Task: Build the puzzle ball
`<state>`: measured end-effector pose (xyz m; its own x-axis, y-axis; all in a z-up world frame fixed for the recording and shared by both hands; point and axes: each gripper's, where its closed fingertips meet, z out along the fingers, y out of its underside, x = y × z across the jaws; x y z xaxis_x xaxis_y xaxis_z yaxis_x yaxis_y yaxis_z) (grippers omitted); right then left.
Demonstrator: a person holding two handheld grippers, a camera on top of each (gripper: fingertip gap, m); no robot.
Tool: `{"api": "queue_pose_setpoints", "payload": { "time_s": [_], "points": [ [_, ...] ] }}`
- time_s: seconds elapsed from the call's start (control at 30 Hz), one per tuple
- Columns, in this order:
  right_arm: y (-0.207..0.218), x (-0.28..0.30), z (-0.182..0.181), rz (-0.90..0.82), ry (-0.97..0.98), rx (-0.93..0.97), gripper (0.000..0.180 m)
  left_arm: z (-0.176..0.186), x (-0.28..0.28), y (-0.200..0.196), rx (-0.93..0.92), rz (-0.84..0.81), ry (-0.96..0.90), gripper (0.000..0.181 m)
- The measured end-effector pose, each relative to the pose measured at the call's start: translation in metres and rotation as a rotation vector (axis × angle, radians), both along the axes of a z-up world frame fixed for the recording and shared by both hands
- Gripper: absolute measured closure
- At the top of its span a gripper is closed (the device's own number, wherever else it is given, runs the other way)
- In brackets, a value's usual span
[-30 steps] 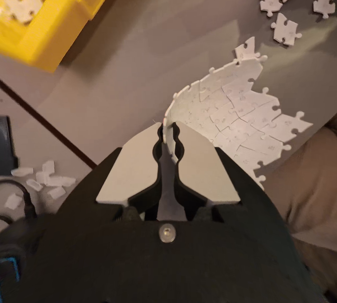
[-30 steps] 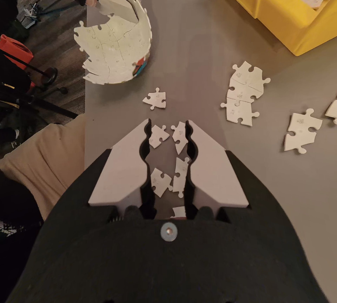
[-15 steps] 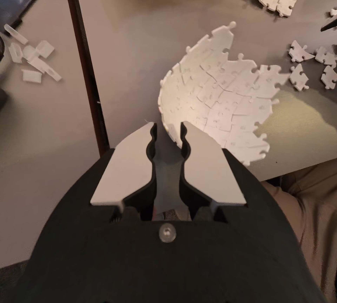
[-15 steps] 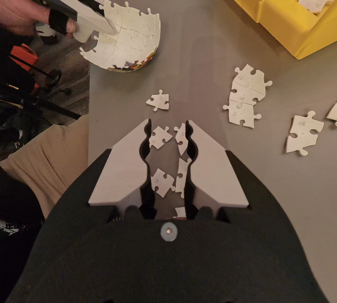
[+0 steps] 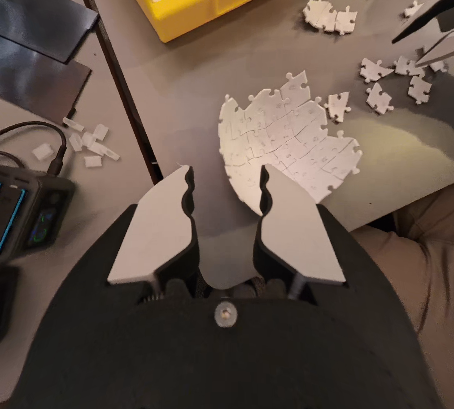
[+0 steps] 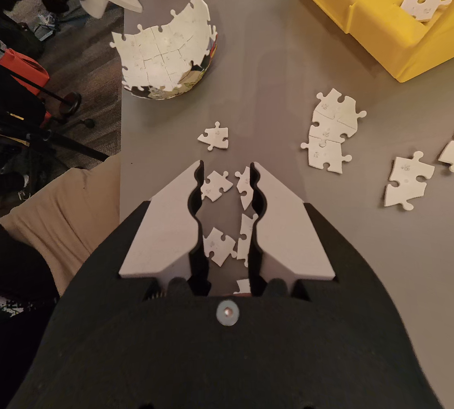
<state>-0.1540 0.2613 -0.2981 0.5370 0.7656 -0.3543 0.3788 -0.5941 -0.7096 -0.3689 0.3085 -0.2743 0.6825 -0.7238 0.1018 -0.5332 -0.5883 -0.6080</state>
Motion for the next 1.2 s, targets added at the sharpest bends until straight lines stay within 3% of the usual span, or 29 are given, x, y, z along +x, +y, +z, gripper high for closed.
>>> {"api": "queue_pose_setpoints", "payload": {
  "time_s": [0.33, 0.9, 1.2],
  "points": [
    [0.000, 0.001, -0.004, 0.000, -0.009, -0.005, 0.144, -0.030, 0.021, 0.018, -0.090, -0.075, 0.019, 0.143],
    [-0.002, -0.002, -0.010, 0.008, -0.022, -0.009, 0.144, -0.046, 0.022, 0.006, -0.155, 0.007, -0.027, 0.168],
    [0.018, -0.047, 0.026, 0.033, 0.102, 0.070, 0.143, -0.037, 0.029, 0.003, -0.101, 0.024, -0.039, 0.175]
  ]
}}
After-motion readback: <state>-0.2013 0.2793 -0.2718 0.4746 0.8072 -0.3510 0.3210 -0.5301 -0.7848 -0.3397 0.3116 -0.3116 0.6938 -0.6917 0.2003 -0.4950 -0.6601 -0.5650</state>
